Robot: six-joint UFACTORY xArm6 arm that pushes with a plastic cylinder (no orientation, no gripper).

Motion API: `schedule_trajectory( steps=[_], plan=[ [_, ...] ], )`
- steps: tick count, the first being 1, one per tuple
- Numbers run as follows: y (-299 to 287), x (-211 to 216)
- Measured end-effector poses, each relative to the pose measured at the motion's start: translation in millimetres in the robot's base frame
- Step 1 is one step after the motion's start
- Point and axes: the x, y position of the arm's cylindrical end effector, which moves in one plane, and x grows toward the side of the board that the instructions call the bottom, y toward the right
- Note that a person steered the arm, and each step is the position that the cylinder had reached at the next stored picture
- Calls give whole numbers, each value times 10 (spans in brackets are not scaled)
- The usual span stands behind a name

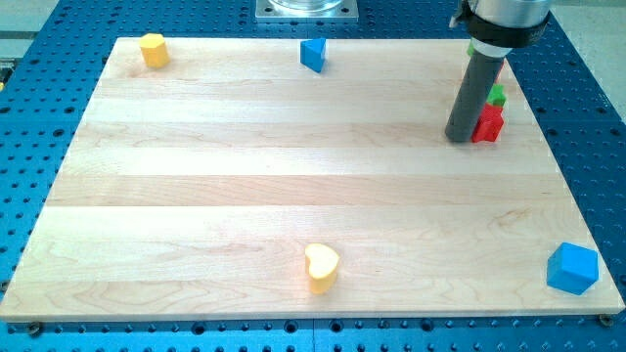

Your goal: Push the cube towards the top right side of the heart

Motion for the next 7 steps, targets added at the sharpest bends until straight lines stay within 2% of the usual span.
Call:
schedule_trajectory(
  steps=[1,3,4,5,7],
  plan=[
    [194,-10],
    [92,86],
    [64,793],
    [81,913],
    [948,967]
  ],
)
